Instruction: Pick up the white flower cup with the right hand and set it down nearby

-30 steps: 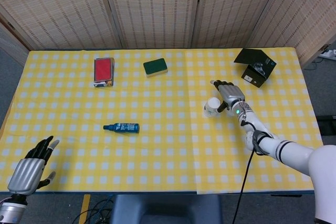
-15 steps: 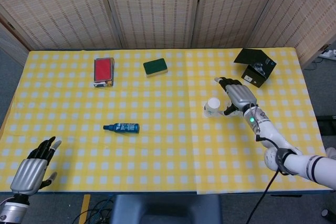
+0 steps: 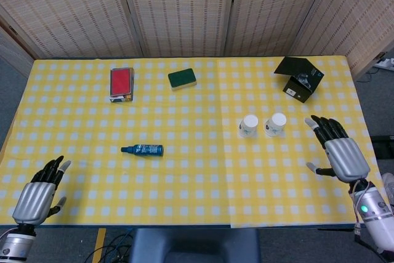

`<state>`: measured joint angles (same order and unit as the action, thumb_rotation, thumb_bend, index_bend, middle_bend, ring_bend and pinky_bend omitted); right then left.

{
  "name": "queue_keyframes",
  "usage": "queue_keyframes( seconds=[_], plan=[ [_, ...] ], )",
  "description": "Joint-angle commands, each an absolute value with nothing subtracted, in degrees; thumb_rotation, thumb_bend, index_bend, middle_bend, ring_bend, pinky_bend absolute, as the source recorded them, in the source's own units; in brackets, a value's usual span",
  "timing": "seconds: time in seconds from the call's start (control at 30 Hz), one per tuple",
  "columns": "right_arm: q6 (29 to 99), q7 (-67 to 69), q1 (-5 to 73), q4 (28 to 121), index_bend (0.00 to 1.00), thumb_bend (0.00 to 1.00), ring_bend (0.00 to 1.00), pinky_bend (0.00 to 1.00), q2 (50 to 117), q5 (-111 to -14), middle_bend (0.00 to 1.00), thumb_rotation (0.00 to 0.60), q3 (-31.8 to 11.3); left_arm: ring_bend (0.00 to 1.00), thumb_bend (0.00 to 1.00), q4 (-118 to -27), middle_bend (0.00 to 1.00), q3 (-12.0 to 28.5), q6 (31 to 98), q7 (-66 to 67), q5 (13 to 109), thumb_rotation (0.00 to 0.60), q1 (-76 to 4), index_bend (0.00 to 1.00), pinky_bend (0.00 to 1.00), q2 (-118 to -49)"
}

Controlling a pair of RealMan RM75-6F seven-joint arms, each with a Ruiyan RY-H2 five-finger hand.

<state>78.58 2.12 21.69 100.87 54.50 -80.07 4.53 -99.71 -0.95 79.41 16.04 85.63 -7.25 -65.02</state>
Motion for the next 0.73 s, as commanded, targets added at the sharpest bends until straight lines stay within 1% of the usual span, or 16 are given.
queue_keyframes(
  seconds=[0.03,0.2,0.37,0.53,0.73],
  plan=[
    [86.9,2.6,13.3,95.1,0.0,0.18,0.0,0.0,58.5,-85.8,0.0,0.6,8.4,0.0,0.32,-99.6,0.0,-0.8,79.7,15.8,85.8,0.6,-7.3,0.04,0.23,-65.0],
    [93.9,1.1,7.6,89.5,0.0,0.18,0.0,0.0,62.4,-88.0,0.0,0.6,8.1,0.0,0.32,-99.7,0.0,-1.2,80.2,15.8,86.8,0.6,-7.1,0.04,0.23,-65.1],
    [96.6,0.7,5.3,88.5,0.0,0.18,0.0,0.0,62.9,-89.0,0.0,0.6,6.8,0.0,0.32,-100.1,0.0,-1.9,80.8,16.1,88.1,0.6,-6.7,0.04,0.23,-65.2],
    [96.5,1.4,4.1,89.1,0.0,0.18,0.0,0.0,62.2,-89.4,0.0,0.6,6.2,0.0,0.32,-100.2,0.0,-2.2,81.1,16.4,88.6,0.6,-6.5,0.04,0.23,-65.3],
    [94.0,0.9,4.3,89.3,0.0,0.19,0.0,0.0,62.5,-89.4,0.0,0.6,5.0,0.0,0.32,-99.7,0.0,-2.6,79.4,16.9,87.8,0.6,-6.9,0.04,0.23,-65.7]
  ],
)
